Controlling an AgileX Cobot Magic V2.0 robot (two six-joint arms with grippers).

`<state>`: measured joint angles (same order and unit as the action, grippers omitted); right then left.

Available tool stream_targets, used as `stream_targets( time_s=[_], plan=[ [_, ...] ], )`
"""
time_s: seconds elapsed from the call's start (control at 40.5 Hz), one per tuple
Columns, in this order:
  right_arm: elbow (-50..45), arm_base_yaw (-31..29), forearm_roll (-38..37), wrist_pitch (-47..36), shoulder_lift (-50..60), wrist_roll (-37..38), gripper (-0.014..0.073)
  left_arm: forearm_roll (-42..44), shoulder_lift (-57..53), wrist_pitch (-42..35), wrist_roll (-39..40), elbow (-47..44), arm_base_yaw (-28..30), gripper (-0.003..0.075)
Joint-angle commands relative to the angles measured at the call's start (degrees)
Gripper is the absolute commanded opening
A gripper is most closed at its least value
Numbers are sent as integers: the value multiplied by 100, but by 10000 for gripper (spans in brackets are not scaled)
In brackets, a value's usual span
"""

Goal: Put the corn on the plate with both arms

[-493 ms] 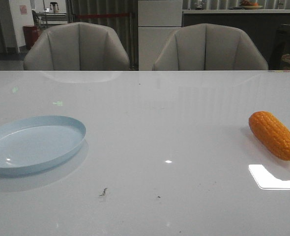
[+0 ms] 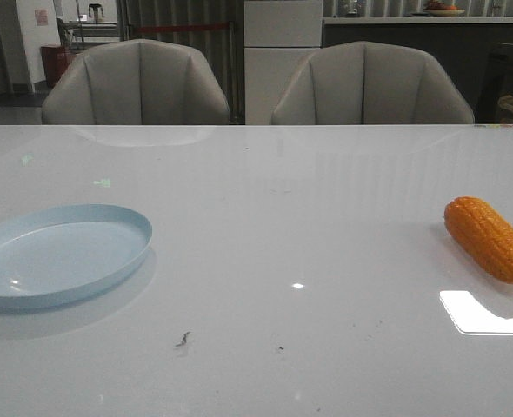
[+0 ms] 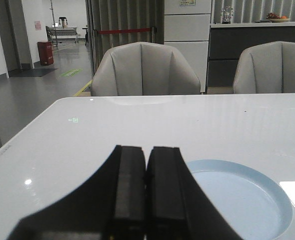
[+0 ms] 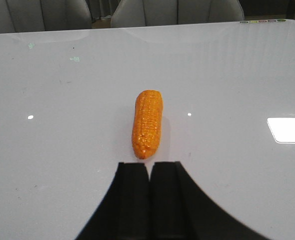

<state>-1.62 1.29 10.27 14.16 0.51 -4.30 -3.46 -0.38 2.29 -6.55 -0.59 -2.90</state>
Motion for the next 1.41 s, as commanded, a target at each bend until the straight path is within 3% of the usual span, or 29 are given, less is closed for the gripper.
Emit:
stream_targets(
  time_s=[0.0, 0.222, 0.444, 0.691, 1.036, 1.233, 1.381],
  plan=[
    [125, -31, 21, -469, 146, -14, 59, -55, -102, -516, 35, -214, -21, 94],
    [125, -31, 21, -500, 146, -14, 59, -55, -102, -579, 35, -214, -21, 94],
    [125, -31, 21, -632, 146, -14, 59, -55, -102, -1299, 35, -214, -21, 94],
    [213, -38, 63, -1975, 146, -8, 59, -55, -102, -1623, 45, 275, -21, 94],
    [2519, -38, 91, -258, -529, 19, 59, -15, 210, -903, 45, 1755, -21, 94],
    [3506, -38, 91, -288, -1990, 19, 59, -15, 1477, -763, 45, 2722, -21, 94],
    [3813, -38, 91, -794, -3068, 19, 59, -15, 2651, -790, 45, 3189, 13, 94]
  ],
)
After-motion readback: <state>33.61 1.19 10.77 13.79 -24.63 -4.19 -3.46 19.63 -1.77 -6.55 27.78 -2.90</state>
